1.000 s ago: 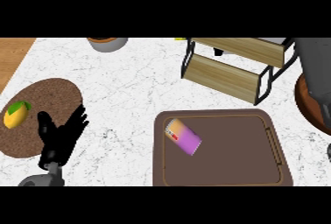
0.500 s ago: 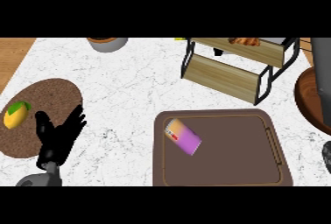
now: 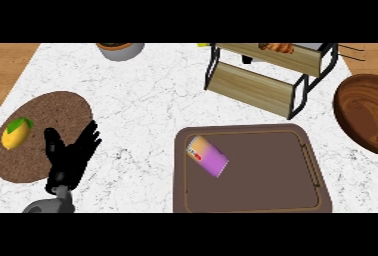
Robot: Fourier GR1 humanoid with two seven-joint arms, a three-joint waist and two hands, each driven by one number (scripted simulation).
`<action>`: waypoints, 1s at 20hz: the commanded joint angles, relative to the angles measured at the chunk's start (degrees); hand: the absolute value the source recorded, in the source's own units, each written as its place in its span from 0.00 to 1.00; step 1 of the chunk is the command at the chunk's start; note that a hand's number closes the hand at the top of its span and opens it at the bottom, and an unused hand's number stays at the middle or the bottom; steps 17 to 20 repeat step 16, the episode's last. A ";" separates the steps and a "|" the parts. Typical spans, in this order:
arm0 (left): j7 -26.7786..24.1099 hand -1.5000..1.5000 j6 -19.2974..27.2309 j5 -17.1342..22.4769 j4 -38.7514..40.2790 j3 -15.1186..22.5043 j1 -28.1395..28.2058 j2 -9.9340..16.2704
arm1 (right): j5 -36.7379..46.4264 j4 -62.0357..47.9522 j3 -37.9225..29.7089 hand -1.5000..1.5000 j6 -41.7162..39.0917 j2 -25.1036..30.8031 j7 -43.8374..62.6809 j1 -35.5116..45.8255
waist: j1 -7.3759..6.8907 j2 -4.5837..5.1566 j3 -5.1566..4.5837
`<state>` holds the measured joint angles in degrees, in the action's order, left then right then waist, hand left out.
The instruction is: Pick the croissant from the tray and place it in the tiered shelf
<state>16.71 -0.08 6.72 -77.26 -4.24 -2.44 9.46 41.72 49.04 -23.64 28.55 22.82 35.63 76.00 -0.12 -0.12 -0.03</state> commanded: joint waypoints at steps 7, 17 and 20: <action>-2.95 0.50 0.60 -1.38 0.98 0.48 2.94 -1.37 | -3.44 14.96 -6.32 0.00 1.15 8.36 5.73 -12.38 | 1.38 -0.28 0.05; -4.28 0.50 -2.93 0.98 0.35 -1.84 3.98 0.80 | -15.99 34.33 -12.29 0.00 -12.83 15.11 10.48 -25.49 | 0.62 -0.14 0.04; -4.28 0.50 -2.93 0.98 0.35 -1.84 3.98 0.80 | -15.99 34.33 -12.29 0.00 -12.83 15.11 10.48 -25.49 | 0.62 -0.14 0.04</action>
